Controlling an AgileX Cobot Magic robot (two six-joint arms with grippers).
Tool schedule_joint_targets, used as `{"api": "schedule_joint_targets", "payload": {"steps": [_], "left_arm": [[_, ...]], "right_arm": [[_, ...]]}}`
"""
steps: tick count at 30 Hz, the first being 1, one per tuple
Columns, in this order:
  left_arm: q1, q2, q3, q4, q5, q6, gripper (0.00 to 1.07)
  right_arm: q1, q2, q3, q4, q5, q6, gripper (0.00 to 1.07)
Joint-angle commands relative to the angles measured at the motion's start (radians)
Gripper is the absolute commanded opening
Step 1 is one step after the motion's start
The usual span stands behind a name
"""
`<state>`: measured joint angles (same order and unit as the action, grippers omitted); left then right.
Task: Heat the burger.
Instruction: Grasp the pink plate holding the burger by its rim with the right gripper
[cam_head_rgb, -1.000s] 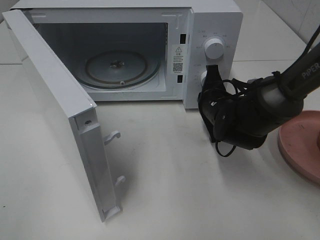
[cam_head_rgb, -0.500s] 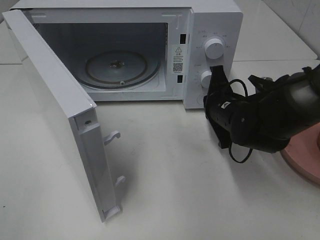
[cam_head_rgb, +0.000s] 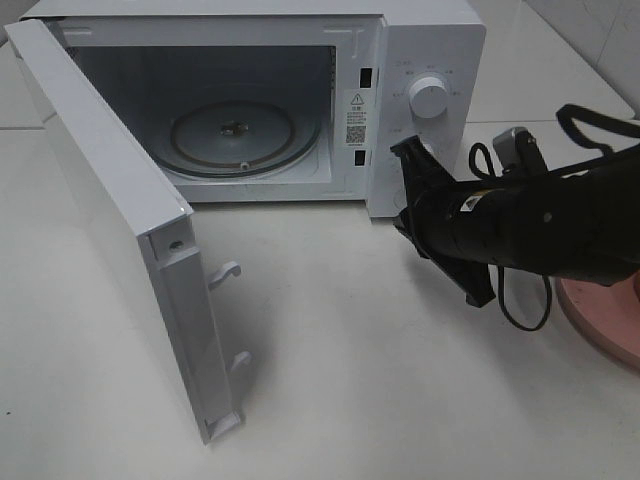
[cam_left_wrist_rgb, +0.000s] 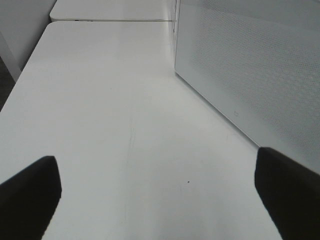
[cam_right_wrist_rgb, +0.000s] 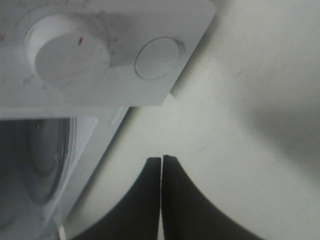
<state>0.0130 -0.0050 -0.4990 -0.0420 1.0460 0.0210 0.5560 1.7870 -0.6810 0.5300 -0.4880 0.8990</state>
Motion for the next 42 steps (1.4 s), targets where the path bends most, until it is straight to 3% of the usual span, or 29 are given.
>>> {"api": "schedule_joint_targets", "payload": {"steps": [1, 11, 17, 19, 22, 27, 33, 42], "left_arm": [[-0.004, -0.021, 0.002, 0.001, -0.006, -0.001, 1.05], [-0.004, -0.021, 0.002, 0.001, -0.006, -0.001, 1.05], [-0.004, -0.021, 0.002, 0.001, -0.006, -0.001, 1.05], [-0.004, -0.021, 0.002, 0.001, -0.006, -0.001, 1.05], [-0.004, -0.021, 0.002, 0.001, -0.006, -0.001, 1.05], [-0.004, -0.021, 0.002, 0.001, -0.006, -0.001, 1.05], [-0.004, -0.021, 0.002, 0.001, -0.006, -0.001, 1.05], [-0.004, -0.021, 0.002, 0.001, -0.006, -0.001, 1.05]], "right_arm": [[-0.009, -0.079, 0.001, -0.042, 0.182, -0.215, 0.05], [-0.106, -0.183, -0.055, -0.151, 0.573, -0.533, 0.07], [-0.112, -0.204, -0.127, -0.317, 0.848, -0.643, 0.07], [-0.112, -0.204, -0.176, -0.430, 0.983, -0.708, 0.09], [-0.112, -0.204, -0.190, -0.454, 1.032, -0.718, 0.09], [-0.112, -0.204, -0.281, -0.612, 1.257, -0.743, 0.11], [-0.142, -0.204, -0.326, -0.642, 1.354, -0.795, 0.12], [-0.265, -0.204, -0.379, -0.657, 1.475, -0.924, 0.16]]}}
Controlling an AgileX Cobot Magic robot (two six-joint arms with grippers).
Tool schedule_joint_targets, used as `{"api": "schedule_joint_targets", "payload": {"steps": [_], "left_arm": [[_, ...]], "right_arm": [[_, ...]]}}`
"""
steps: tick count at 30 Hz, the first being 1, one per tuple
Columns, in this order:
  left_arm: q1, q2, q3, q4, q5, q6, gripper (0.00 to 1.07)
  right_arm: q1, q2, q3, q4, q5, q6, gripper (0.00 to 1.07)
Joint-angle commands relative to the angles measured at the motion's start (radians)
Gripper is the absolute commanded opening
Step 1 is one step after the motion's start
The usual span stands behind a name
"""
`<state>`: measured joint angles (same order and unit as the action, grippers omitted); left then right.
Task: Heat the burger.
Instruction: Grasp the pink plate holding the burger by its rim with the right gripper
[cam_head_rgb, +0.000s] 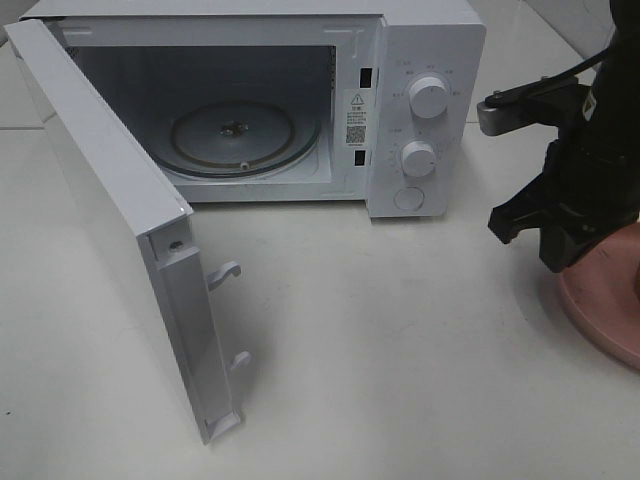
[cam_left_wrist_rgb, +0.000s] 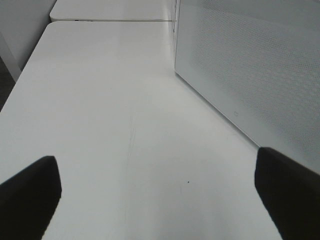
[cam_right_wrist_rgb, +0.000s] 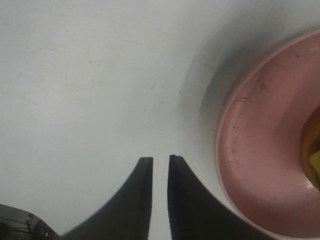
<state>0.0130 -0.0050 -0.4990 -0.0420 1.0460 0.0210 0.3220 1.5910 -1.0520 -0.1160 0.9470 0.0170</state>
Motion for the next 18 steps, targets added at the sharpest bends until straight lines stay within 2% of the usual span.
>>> {"api": "schedule_joint_targets", "payload": {"steps": [1, 8, 10, 11, 12, 13, 14, 15, 16, 17, 18], "left_arm": [[-0.004, -0.021, 0.002, 0.001, -0.006, -0.001, 1.05], [-0.004, -0.021, 0.002, 0.001, -0.006, -0.001, 1.05], [-0.004, -0.021, 0.002, 0.001, -0.006, -0.001, 1.05], [-0.004, -0.021, 0.002, 0.001, -0.006, -0.001, 1.05], [-0.004, -0.021, 0.002, 0.001, -0.006, -0.001, 1.05], [-0.004, -0.021, 0.002, 0.001, -0.006, -0.001, 1.05], [-0.004, -0.021, 0.002, 0.001, -0.006, -0.001, 1.05], [-0.004, -0.021, 0.002, 0.001, -0.006, -0.001, 1.05], [-0.004, -0.021, 0.002, 0.001, -0.006, -0.001, 1.05], [-0.004, -0.021, 0.002, 0.001, -0.006, -0.001, 1.05], [-0.004, -0.021, 0.002, 0.001, -0.006, -0.001, 1.05]], "right_arm": [[-0.043, -0.008, -0.008, -0.011, 0.048, -0.055, 0.16], [-0.100, -0.008, -0.008, -0.014, 0.065, -0.074, 0.20], [-0.111, -0.008, -0.008, -0.019, 0.060, -0.080, 0.29], [-0.111, -0.008, -0.008, -0.019, 0.060, -0.080, 0.29], [-0.111, -0.008, -0.008, -0.024, 0.059, -0.080, 0.33], [-0.111, -0.008, -0.008, -0.031, 0.058, -0.077, 0.46], [-0.111, -0.008, -0.008, -0.031, 0.058, -0.077, 0.46], [-0.111, -0.008, -0.008, -0.033, 0.055, -0.077, 0.52], [-0.111, -0.008, -0.008, -0.037, 0.045, -0.077, 0.69], [-0.111, -0.008, -0.008, -0.037, 0.045, -0.077, 0.69], [-0.111, -0.008, -0.008, -0.039, 0.040, -0.077, 0.79]]}}
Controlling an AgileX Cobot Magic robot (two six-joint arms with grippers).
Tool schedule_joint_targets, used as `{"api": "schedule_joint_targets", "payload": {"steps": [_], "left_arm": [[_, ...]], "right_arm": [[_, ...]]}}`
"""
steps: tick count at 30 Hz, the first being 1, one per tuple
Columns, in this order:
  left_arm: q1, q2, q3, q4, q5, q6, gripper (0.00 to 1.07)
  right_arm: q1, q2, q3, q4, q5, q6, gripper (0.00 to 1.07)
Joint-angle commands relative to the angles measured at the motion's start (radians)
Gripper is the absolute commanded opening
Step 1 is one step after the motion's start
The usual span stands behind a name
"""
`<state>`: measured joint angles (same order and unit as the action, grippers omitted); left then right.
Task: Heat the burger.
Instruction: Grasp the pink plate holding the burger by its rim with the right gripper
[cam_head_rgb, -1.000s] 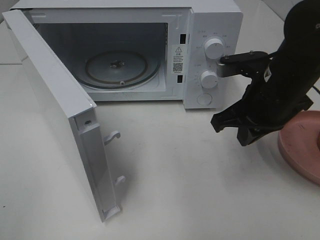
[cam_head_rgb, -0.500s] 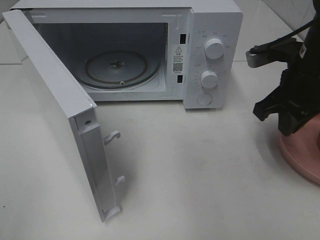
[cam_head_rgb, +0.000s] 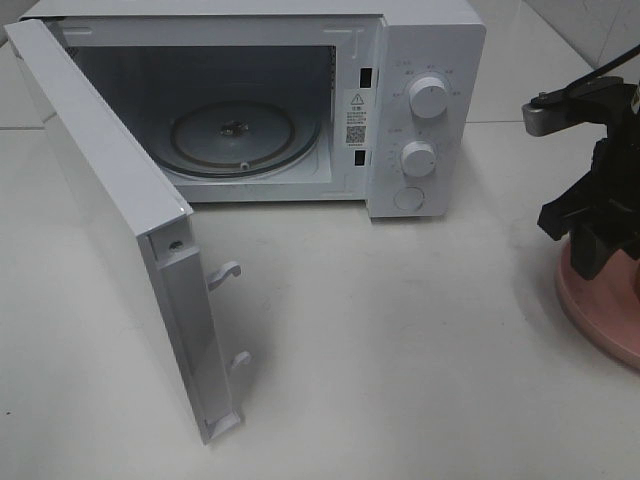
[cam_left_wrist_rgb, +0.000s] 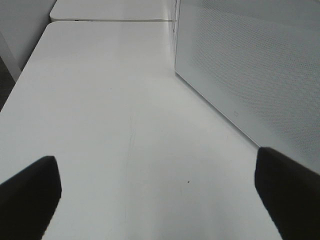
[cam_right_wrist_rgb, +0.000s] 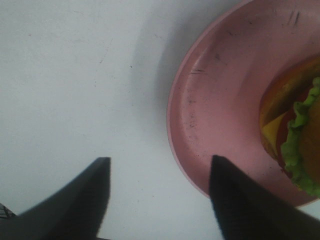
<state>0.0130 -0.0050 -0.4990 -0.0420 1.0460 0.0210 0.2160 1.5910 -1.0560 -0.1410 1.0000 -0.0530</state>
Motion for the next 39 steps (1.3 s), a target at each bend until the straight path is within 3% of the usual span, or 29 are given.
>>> {"api": "schedule_joint_targets", "payload": {"steps": [1, 2, 3, 5, 21, 39], "left_arm": [[-0.004, -0.021, 0.002, 0.001, -0.006, -0.001, 1.05], [-0.004, -0.021, 0.002, 0.001, -0.006, -0.001, 1.05], [-0.004, -0.021, 0.002, 0.001, -0.006, -0.001, 1.05], [-0.004, -0.021, 0.002, 0.001, -0.006, -0.001, 1.05], [-0.004, -0.021, 0.002, 0.001, -0.006, -0.001, 1.05], [-0.004, -0.021, 0.002, 0.001, -0.006, -0.001, 1.05]], "right_arm": [[-0.005, -0.008, -0.004, -0.015, -0.027, -0.006, 0.93], [-0.005, -0.008, -0.004, -0.015, -0.027, -0.006, 0.93], [-0.005, -0.008, -0.004, -0.015, -0.029, 0.005, 1.03], [-0.005, -0.008, -0.004, -0.015, -0.029, 0.011, 1.05], [-0.023, 0.095, -0.001, -0.027, -0.073, 0.053, 1.02], [-0.075, 0.216, 0.125, 0.012, -0.291, 0.042, 0.98]]}}
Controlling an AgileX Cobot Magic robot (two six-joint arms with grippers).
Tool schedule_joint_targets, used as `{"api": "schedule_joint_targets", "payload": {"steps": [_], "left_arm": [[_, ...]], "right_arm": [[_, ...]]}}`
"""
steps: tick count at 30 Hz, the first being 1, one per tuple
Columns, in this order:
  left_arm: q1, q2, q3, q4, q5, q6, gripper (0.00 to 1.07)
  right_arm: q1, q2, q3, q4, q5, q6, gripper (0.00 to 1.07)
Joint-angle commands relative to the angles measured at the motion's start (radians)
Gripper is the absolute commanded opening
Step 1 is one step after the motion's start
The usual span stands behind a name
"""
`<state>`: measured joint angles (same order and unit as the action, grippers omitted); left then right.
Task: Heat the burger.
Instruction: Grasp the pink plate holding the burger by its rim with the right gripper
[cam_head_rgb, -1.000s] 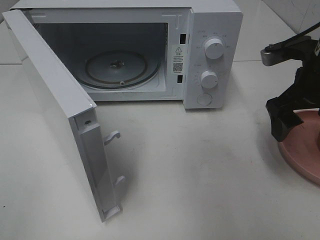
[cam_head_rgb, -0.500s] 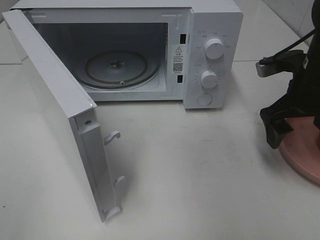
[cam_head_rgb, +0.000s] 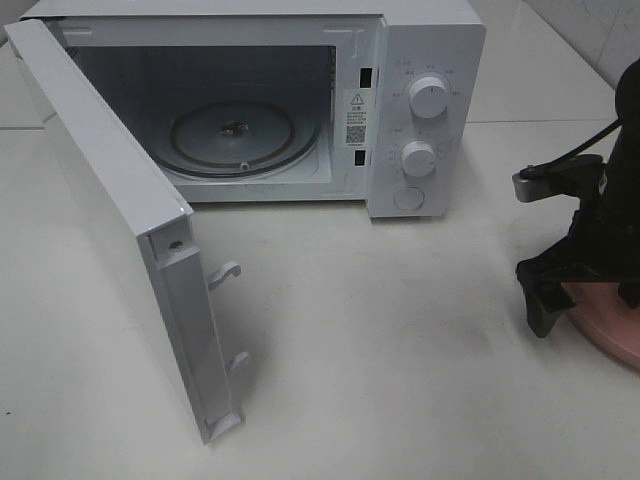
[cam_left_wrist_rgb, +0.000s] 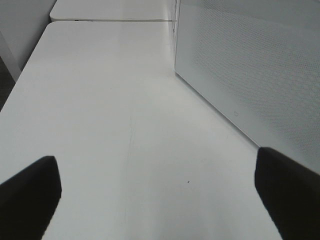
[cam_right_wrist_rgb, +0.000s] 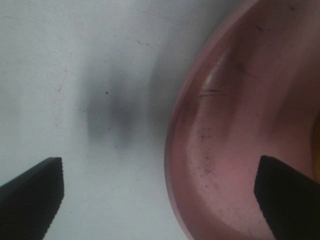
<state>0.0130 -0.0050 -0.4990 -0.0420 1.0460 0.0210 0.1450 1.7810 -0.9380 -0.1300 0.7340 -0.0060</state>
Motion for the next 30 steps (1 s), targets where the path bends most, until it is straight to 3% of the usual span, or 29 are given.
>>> {"api": "schedule_joint_targets", "payload": {"steps": [1, 18, 20, 22, 23, 25, 26, 27, 29, 30], "left_arm": [[-0.004, -0.021, 0.002, 0.001, -0.006, -0.001, 1.05], [-0.004, -0.021, 0.002, 0.001, -0.006, -0.001, 1.05], [-0.004, -0.021, 0.002, 0.001, -0.006, -0.001, 1.05], [-0.004, -0.021, 0.002, 0.001, -0.006, -0.001, 1.05], [-0.004, -0.021, 0.002, 0.001, -0.006, -0.001, 1.05], [-0.004, -0.021, 0.002, 0.001, -0.006, -0.001, 1.05], [-0.004, -0.021, 0.002, 0.001, -0.006, -0.001, 1.05], [-0.004, -0.021, 0.002, 0.001, -0.006, -0.001, 1.05], [-0.004, -0.021, 0.002, 0.001, -0.006, -0.001, 1.05], [-0.004, -0.021, 0.002, 0.001, -0.006, -0.001, 1.05]], "right_arm": [[-0.004, 0.026, 0.007, 0.001, -0.025, -0.005, 0.98], [-0.050, 0.104, 0.007, -0.011, -0.116, -0.034, 0.91], [-0.050, 0.104, 0.007, -0.024, -0.118, -0.031, 0.75], [-0.050, 0.104, 0.007, -0.027, -0.118, -0.031, 0.70], [-0.050, 0.104, 0.007, -0.037, -0.118, -0.029, 0.56], [-0.050, 0.104, 0.007, -0.040, -0.116, -0.026, 0.50], [-0.050, 0.104, 0.007, -0.041, -0.112, -0.022, 0.37], [-0.050, 0.104, 0.007, -0.041, -0.112, -0.022, 0.37], [-0.050, 0.104, 0.007, -0.041, -0.110, -0.003, 0.20], [-0.050, 0.104, 0.007, -0.041, -0.110, -0.003, 0.20]]}}
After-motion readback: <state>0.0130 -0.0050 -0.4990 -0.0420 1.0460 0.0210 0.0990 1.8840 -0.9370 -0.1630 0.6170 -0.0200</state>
